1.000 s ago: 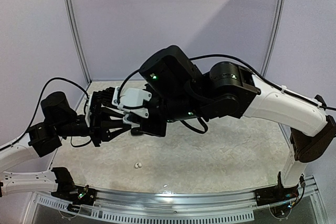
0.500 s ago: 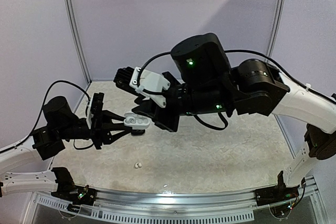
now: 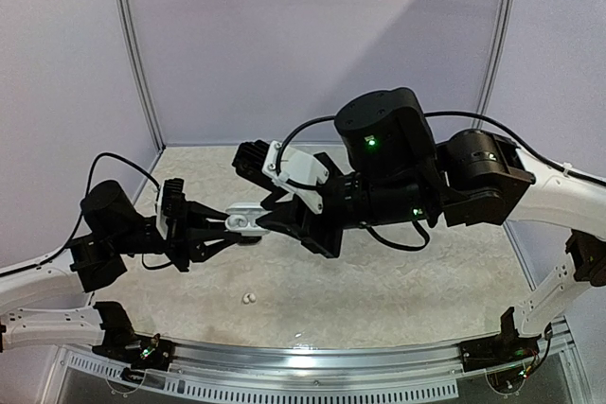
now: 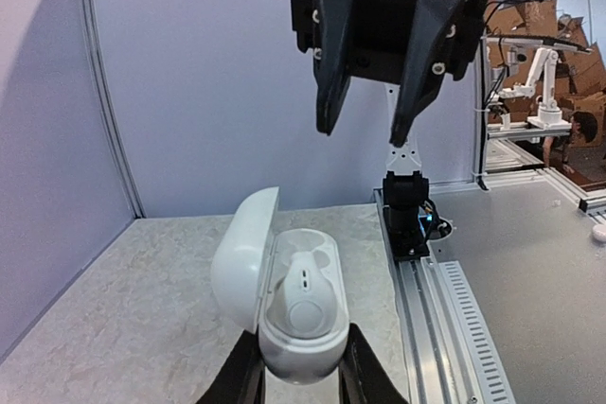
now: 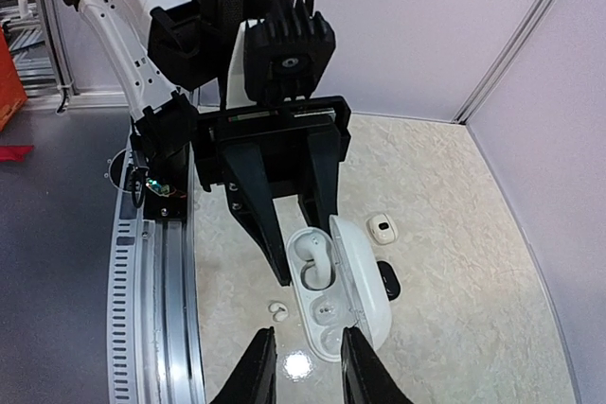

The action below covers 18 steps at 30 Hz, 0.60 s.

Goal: Insert the wireless bluetooth earbuds into the charging case
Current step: Insert the right earbud into the left side groove of the charging case.

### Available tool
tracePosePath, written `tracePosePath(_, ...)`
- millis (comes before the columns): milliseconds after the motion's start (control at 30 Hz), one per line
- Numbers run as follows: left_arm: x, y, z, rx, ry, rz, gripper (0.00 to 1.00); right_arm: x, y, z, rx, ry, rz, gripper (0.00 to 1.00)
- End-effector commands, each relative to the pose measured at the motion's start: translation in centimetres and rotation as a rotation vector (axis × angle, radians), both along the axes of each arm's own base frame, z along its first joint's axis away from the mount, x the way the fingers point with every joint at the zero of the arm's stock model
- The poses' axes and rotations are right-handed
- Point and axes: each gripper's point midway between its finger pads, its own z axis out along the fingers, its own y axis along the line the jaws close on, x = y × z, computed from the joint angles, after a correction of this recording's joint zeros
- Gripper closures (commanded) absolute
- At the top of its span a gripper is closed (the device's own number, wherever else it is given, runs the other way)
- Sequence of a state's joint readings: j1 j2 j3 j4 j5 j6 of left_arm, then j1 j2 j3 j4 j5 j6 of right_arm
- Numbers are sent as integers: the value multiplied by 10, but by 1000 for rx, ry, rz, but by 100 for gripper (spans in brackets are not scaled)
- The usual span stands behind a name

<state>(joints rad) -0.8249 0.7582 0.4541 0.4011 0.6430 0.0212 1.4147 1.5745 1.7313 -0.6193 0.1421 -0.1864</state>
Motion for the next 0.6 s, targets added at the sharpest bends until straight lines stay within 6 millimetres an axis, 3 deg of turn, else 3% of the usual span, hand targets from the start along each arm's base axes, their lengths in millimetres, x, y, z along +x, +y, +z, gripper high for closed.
tracePosePath(0, -6, 2, 7, -41, -83, -13, 100, -6, -13, 14, 49, 28, 7, 76)
tracePosePath(167, -9, 6, 4, -17, -111, -9, 100, -9, -20, 13, 52, 23, 44, 76)
tracePosePath(333, -8, 8, 16, -12, -106, -9, 100, -11, -26, 24, 94, 21, 58, 76)
tracePosePath(567, -10, 8, 19, -31, -131, -21, 100, -13, -25, 21, 92, 31, 63, 76)
